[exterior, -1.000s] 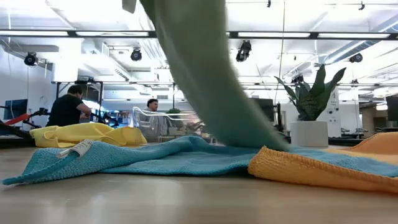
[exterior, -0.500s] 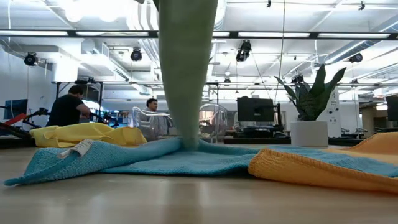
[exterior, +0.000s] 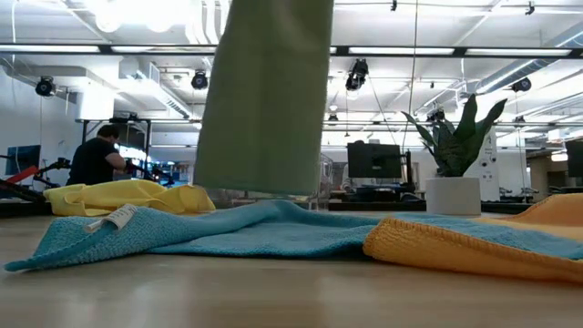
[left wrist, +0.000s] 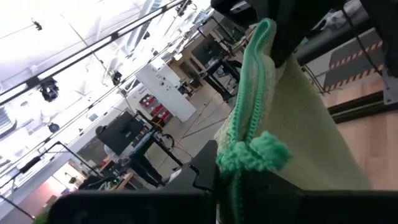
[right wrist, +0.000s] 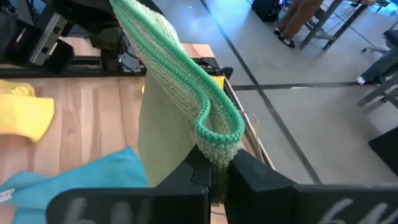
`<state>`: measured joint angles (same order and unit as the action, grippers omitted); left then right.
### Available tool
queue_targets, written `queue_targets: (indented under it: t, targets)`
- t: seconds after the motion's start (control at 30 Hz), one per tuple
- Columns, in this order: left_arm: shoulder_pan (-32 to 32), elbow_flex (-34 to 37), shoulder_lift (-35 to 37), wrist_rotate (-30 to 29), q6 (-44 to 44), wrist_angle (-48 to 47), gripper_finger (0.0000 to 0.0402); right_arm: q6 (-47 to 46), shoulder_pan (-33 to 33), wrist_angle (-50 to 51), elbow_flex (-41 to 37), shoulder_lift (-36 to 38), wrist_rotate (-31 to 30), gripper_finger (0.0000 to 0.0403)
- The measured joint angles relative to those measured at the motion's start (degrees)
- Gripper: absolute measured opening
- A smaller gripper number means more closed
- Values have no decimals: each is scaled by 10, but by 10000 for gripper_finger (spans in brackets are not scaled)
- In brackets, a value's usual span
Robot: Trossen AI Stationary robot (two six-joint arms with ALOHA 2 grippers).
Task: Fold microfiber towels
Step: Fold the green towel
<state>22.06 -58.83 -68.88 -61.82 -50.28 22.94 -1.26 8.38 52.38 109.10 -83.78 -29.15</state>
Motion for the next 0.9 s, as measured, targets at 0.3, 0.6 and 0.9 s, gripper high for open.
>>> queue_targets:
  t: [0.3,0.6,0.9]
  targets:
    - [-43,-6,-4,68,4,1,0,5,-14,18,0,14,-4,9]
    - [-90,-2,-14,138,46,0,0,3,-41,27,0,29,-4,9]
    - [-67,3,-33,162,131,-135,0,-62,-10,127,-13,12,12,8]
